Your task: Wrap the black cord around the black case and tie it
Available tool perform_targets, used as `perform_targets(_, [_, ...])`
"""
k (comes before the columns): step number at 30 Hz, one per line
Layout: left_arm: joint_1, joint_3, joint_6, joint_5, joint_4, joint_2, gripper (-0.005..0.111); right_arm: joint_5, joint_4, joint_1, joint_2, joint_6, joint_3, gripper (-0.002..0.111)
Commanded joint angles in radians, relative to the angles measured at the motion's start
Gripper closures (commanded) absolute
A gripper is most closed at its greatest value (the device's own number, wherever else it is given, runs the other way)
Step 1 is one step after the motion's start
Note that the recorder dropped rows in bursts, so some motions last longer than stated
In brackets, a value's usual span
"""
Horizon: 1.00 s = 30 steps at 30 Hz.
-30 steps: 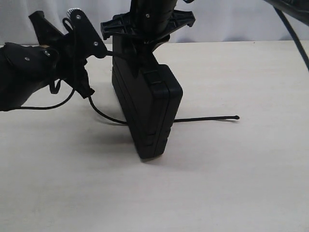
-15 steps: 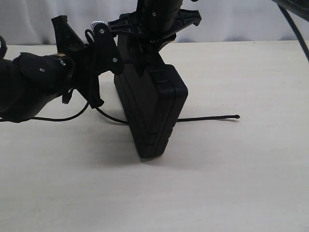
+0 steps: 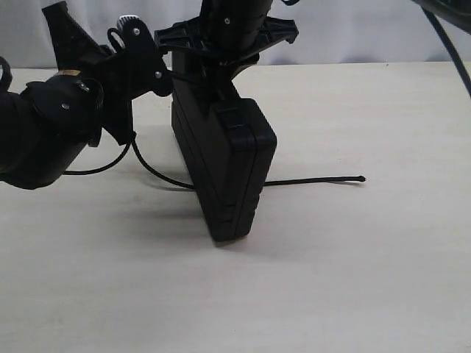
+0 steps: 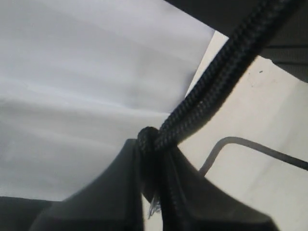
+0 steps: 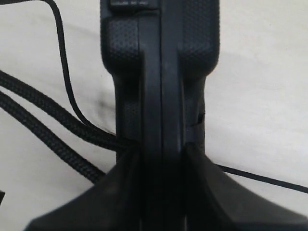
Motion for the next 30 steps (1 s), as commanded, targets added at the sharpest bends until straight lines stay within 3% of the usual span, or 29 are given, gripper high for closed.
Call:
perform_targets(1, [-0.009,0.013,0.075,-0.001,-0.045,-0.006,0.107,-0.004,0.104,0.011,-0.017,-0.008,-0.005,0.104])
perform_targets(9, [-0.009,0.052,0.075,0.144,0.037,-0.006,0.107,-0.004,0.158,0.011,-0.015,-0.008,-0.005,0.104])
perform_targets(22, [-0.009,0.052,0.073,0.249,0.167,-0.006,0.107,-0.004,0.173,0.011,0.009,-0.008,-0.005,0.104])
perform_targets(27, [-0.009,0.05,-0.095,0.166,0.212,-0.006,0.107,-0.004,0.175,0.011,0.009,-0.008,-0.005,0.104])
perform_targets(30, [-0.009,0.05,-0.14,0.221,0.272,-0.006,0.107,-0.004,0.175,0.011,0.009,-0.008,-0.005,0.104])
